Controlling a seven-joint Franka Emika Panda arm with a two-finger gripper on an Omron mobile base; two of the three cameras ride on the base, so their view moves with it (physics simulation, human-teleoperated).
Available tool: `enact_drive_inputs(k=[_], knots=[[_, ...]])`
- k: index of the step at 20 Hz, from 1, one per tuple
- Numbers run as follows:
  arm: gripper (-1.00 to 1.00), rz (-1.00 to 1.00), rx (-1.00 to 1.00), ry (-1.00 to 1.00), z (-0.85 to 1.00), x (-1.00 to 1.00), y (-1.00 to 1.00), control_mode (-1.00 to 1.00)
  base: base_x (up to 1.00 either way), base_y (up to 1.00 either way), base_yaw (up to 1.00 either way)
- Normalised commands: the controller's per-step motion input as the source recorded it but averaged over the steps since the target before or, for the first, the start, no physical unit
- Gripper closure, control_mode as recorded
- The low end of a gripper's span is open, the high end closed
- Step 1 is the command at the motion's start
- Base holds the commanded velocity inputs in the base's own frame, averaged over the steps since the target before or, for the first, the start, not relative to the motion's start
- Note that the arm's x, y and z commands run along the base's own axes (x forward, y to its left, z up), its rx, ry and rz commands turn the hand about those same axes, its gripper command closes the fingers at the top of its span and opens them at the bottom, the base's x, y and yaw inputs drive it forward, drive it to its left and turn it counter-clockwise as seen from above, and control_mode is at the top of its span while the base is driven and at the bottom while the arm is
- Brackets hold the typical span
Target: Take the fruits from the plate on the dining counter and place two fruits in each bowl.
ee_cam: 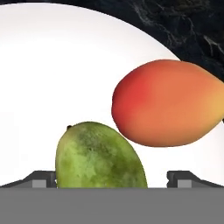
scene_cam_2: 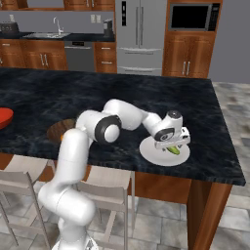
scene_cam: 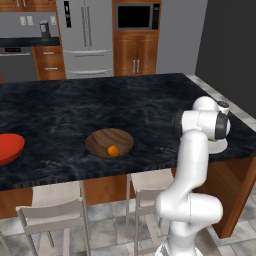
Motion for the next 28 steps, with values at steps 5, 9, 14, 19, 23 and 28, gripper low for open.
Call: enact_drive_inputs(k=[5,9,14,19,23,28], knots=[[1.0,0.03,0.0,0.06,-0.41,0.01,-0.04,-1.0,0.0,0.0,0.0],[1.0,0.01,0.0,0.02,-0.09,-0.17,0.0,-1.0,0.0,0.0,0.0],[1.0,-0.02,0.0,0.0,0.07,-0.95,0.38,-1.0,0.0,0.0,0.0],[1.0,-0.04,-0.03,0.0,0.59,-0.96,0.86,-1.0,0.0,0.0,0.0],[1.0,-0.07,-0.04,0.01,0.93,-0.87,0.98,-1.0,0.0,0.0,0.0],[1.0,-0.1,0.0,0.0,0.94,-0.7,0.86,-1.0,0.0,0.0,0.0]])
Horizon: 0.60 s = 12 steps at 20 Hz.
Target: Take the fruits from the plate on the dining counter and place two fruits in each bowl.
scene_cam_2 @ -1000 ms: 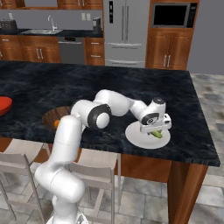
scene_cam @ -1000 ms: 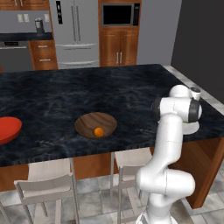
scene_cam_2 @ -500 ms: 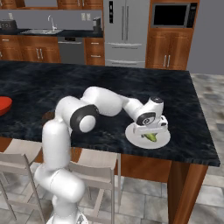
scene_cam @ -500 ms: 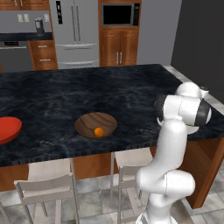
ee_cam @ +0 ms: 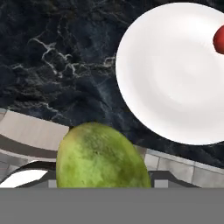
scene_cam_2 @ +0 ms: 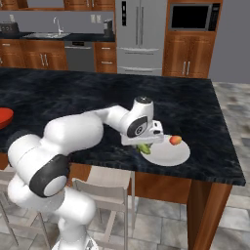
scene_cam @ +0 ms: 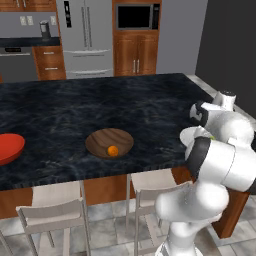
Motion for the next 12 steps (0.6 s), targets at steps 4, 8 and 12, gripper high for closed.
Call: enact_drive_inputs(k=[4,8,12], knots=[[1.0,-0.16,0.0,0.0,0.96,-0.45,0.77,-1.0,0.0,0.0,0.0],[1.0,-0.18,0.0,0.0,0.98,-0.31,0.73,-1.0,0.0,0.0,0.0],[1.0,-0.17,0.0,0.0,0.88,-0.46,0.74,-1.0,0.0,0.0,0.0]])
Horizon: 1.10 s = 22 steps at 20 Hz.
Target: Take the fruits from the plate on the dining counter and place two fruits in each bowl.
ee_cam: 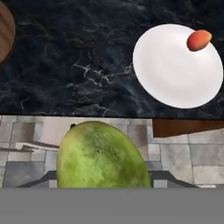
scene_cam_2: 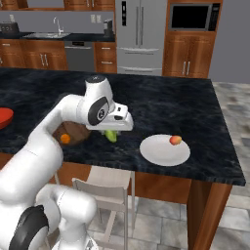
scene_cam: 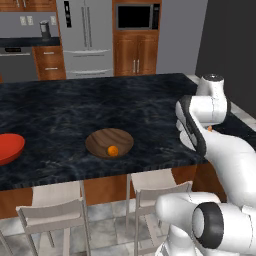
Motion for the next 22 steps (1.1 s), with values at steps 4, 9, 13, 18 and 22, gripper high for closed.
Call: enact_drive_inputs(k=[4,9,13,18,22], knots=[[1.0,-0.12,0.0,0.0,0.59,-0.61,0.62,-1.0,0.0,0.0,0.0],[1.0,0.0,0.04,0.0,0.1,-0.49,0.4,-1.0,0.0,0.0,0.0],[1.0,0.0,0.07,0.0,0.0,-0.34,0.34,-1.0,0.0,0.0,0.0],[1.0,0.02,0.01,-0.01,0.0,-0.11,0.06,-1.0,0.0,0.0,0.0],[1.0,0.03,0.0,0.0,0.0,0.0,0.0,-1.0,0.0,0.0,0.0]])
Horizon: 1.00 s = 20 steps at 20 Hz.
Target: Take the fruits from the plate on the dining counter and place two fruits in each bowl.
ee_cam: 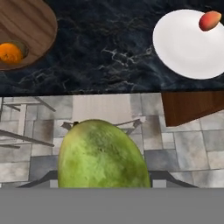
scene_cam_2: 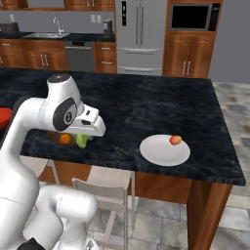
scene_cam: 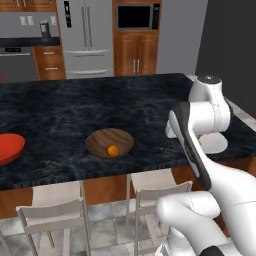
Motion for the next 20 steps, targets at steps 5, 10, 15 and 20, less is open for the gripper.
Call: enact_drive_inputs(k=[5,10,15,20], knots=[[1.0,0.0,0.0,0.0,0.0,-0.05,0.0,1.0,-0.53,0.44,0.01],[1.0,0.0,0.0,0.0,0.0,0.0,0.0,1.0,-0.61,1.0,0.01],[1.0,0.0,0.0,0.0,0.0,0.0,0.0,1.0,-0.11,1.0,0.0],[1.0,0.0,0.0,0.0,0.0,0.0,0.0,1.0,0.11,1.0,0.0]])
